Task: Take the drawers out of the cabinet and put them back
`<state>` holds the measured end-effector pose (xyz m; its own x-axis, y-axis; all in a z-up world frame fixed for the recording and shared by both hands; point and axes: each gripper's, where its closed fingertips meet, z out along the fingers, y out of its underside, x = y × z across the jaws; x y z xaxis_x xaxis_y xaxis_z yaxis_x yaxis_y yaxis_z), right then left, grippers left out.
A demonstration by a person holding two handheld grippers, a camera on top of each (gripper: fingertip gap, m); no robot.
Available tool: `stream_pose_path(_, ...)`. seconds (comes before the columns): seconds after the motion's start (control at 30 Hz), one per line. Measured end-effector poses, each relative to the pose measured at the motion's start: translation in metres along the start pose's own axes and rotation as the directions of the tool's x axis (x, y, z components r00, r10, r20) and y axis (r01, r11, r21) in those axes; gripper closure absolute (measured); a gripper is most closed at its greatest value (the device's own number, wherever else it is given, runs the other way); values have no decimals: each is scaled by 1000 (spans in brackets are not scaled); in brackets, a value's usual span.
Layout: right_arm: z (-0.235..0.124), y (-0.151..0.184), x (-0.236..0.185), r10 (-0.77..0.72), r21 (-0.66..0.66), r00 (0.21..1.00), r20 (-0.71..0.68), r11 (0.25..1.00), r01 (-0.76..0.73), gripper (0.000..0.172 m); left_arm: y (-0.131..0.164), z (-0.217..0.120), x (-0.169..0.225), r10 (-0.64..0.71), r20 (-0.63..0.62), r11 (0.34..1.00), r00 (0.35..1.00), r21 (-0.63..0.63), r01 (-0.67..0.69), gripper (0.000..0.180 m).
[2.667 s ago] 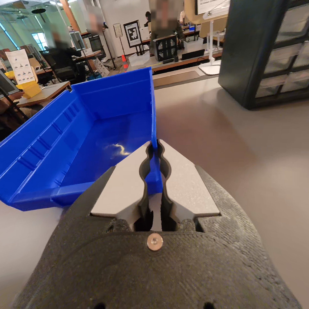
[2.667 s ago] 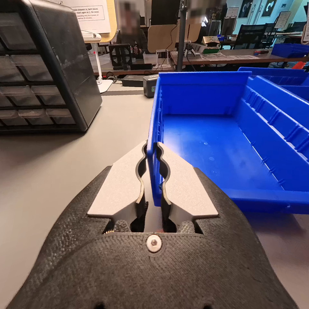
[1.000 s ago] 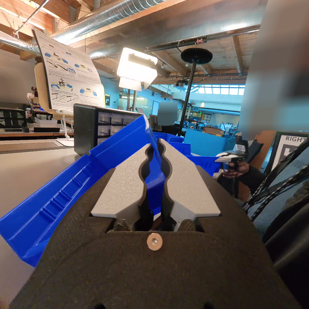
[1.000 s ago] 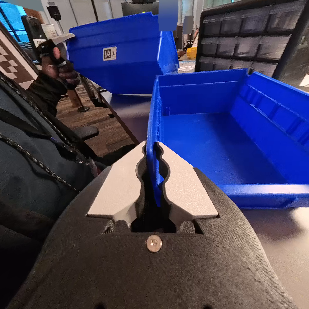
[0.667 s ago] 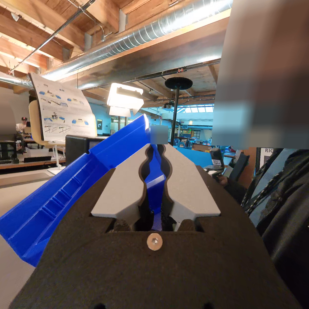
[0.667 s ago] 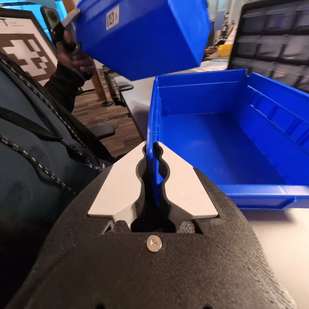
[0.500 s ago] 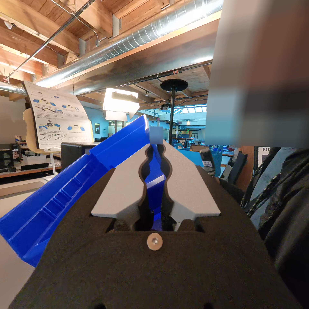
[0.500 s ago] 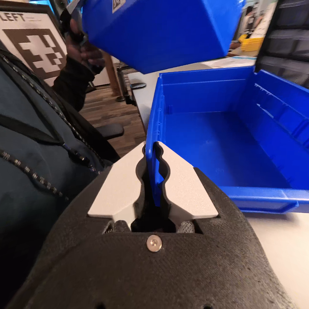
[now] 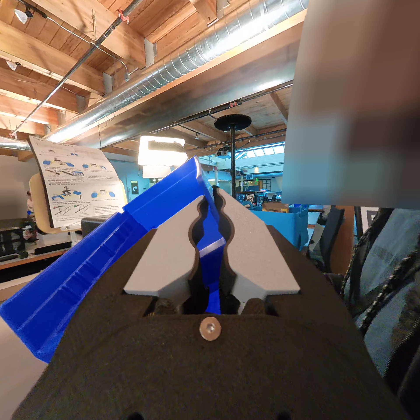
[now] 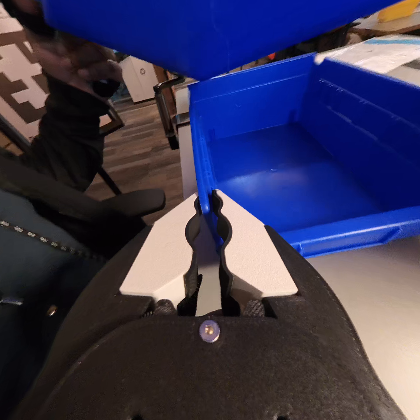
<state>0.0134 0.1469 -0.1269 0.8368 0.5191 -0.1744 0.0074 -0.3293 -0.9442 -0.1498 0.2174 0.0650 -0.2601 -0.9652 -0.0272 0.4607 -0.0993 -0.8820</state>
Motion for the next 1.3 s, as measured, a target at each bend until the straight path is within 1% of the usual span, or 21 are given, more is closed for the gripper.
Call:
stream_pose_path(0.1, -3, 1, 7, -6, 35, 999, -42, 999, 7, 156, 1, 11, 4, 55, 0, 998, 998, -25, -55, 178)
stream_pose_path(0.13, -10, -1, 7, 2, 65, 999, -46, 998, 1, 150, 1, 17, 6, 78, -4, 996, 997, -35, -78, 178)
stream_pose_path(0.23, -39, -15, 8, 53, 176, 997, -53, 984, -43, 147, 8, 38, 13, 141, -33, 988, 990, -62, -143, 178)
stream_pose_path(0.33, -69, -15, 15, 62, 213, 991, -120, 976, -36, 141, 20, 66, 21, 168, -70, 982, 983, -74, -174, 178)
stream_pose_path(0.53, -126, 3, 27, 101, 236, 958, -269, 971, -36, 138, 60, 132, 40, 166, -149, 980, 975, -88, -180, 178)
stream_pose_path(0.7, -159, 21, 32, 157, 275, 929, -334, 959, -63, 139, 98, 186, 64, 164, -232, 976, 959, -104, -192, 176)
stream_pose_path(0.8, -175, 29, 35, 185, 300, 911, -369, 951, -71, 140, 125, 212, 81, 119, -288, 977, 950, -135, -164, 175)
stream_pose_path(0.93, -192, 36, 36, 228, 344, 889, -397, 935, -86, 141, 172, 236, 99, 57, -319, 964, 946, -229, -136, 78)
stream_pose_path(1.0, -199, 41, 37, 253, 356, 879, -405, 929, -103, 144, 192, 242, 108, 71, -329, 946, 942, -277, -168, 32)
stream_pose_path(1.03, -200, 48, 37, 264, 342, 875, -406, 932, -123, 146, 199, 244, 113, 76, -330, 941, 941, -289, -178, 11)
stream_pose_path(1.07, -202, 53, 40, 278, 344, 862, -423, 930, -131, 145, 205, 246, 116, 65, -326, 938, 943, -301, -169, 7)
stream_pose_path(1.1, -204, 57, 41, 294, 351, 853, -430, 926, -142, 145, 210, 248, 119, 57, -321, 934, 945, -316, -164, 6)
stream_pose_path(1.2, -209, 68, 43, 359, 371, 829, -430, 907, -201, 145, 215, 253, 123, 28, -291, 925, 956, -355, -135, 67)
stream_pose_path(1.3, -214, 73, 42, 404, 395, 808, -430, 889, -234, 144, 218, 255, 126, -4, -239, 921, 971, -379, -89, 132)
